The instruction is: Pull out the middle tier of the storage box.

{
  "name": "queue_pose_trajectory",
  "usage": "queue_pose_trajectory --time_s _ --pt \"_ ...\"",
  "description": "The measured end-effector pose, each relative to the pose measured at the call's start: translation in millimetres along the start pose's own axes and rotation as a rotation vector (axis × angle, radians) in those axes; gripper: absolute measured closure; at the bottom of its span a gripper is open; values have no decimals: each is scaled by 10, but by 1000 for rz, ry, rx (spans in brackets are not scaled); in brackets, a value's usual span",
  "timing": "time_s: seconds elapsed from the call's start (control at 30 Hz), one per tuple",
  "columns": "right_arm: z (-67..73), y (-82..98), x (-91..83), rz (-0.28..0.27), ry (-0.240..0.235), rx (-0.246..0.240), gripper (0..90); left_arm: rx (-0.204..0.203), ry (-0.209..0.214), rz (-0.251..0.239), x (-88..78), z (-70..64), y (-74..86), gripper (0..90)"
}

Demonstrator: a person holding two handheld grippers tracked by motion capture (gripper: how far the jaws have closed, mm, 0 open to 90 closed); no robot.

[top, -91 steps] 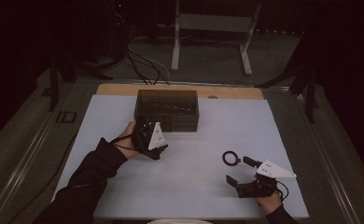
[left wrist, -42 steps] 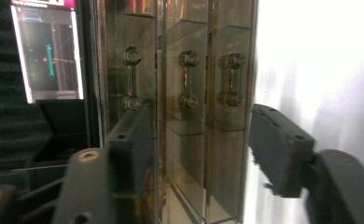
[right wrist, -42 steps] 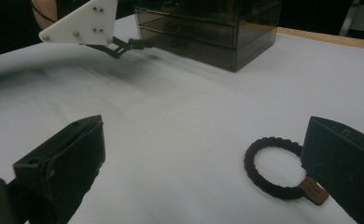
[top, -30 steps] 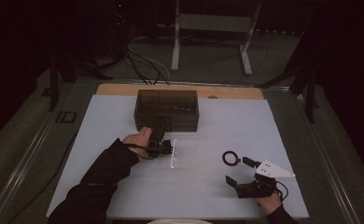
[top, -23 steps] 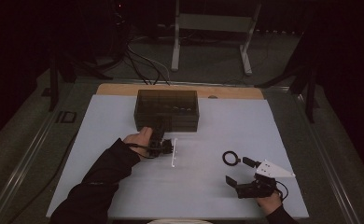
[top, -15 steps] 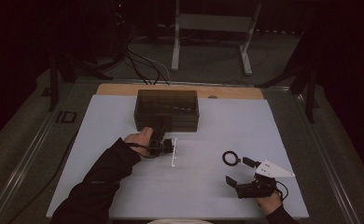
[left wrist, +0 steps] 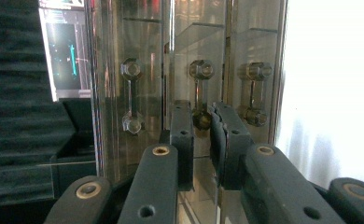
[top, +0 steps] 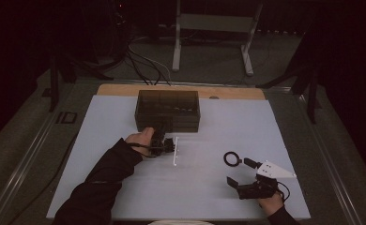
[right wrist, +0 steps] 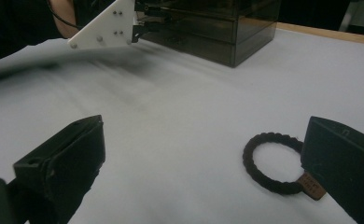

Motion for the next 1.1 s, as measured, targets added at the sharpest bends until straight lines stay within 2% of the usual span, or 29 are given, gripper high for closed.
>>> queue_pose_trajectory --time_s 0.37,0.43,1.1 --pt "-4 0 -4 -1 1 1 0 0 1 7 -9 11 -9 822" --pt "-5 0 -4 0 -1 2 0 14 -5 11 -25 10 -10 823" --pt "-7 5 -1 4 -7 0 0 17 2 -10 -164 -52 -39 822"
Point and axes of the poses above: each handheld gripper's, and its own axes: x roughly forward along the jaws, y roughly out of its underside, z roughly to its left, the point moved 2 cm from there along x, roughly forward along the jaws, and after that the axes turned 11 degrees about -z, right-handed, at the moved point
